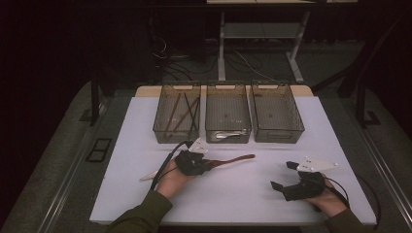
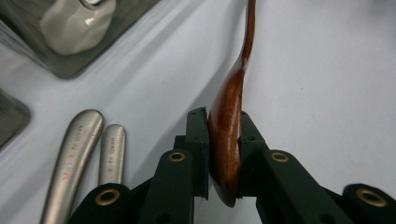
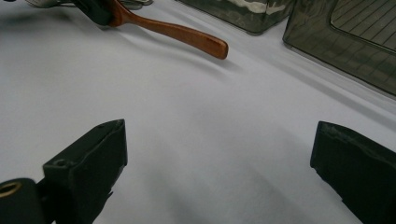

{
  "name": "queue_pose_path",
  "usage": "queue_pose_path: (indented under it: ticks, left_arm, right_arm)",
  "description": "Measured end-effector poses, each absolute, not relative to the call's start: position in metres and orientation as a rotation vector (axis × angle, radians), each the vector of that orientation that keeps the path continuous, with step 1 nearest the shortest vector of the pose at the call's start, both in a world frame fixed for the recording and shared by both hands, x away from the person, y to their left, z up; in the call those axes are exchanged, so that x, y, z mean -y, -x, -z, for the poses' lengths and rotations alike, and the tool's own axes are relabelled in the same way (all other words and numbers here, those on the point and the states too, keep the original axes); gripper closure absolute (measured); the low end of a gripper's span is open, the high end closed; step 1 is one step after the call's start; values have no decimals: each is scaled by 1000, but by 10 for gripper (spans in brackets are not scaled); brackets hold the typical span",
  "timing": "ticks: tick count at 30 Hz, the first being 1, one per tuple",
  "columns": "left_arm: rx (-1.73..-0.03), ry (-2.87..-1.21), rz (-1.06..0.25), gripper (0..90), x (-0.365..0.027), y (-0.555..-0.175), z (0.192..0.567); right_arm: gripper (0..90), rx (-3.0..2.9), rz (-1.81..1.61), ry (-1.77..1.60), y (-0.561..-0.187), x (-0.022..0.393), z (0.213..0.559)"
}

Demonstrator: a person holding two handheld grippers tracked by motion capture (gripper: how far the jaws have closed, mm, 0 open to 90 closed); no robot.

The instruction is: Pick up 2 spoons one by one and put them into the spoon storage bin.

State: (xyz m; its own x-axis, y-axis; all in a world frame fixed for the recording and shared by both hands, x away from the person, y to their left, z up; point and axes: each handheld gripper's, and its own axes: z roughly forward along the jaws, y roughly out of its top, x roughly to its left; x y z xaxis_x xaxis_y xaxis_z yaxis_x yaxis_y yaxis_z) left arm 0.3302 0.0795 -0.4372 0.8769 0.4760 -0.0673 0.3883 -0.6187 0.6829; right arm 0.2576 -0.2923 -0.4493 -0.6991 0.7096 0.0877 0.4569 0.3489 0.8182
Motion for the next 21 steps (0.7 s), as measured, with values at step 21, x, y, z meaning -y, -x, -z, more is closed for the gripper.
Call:
queue_pose_path:
  ticks: [21]
  left_arm:
    - [-607, -2245, -102, 786, -92, -330, 422]
  right_arm:
    - [38, -2333, -1275, -1040, -258, 293, 450]
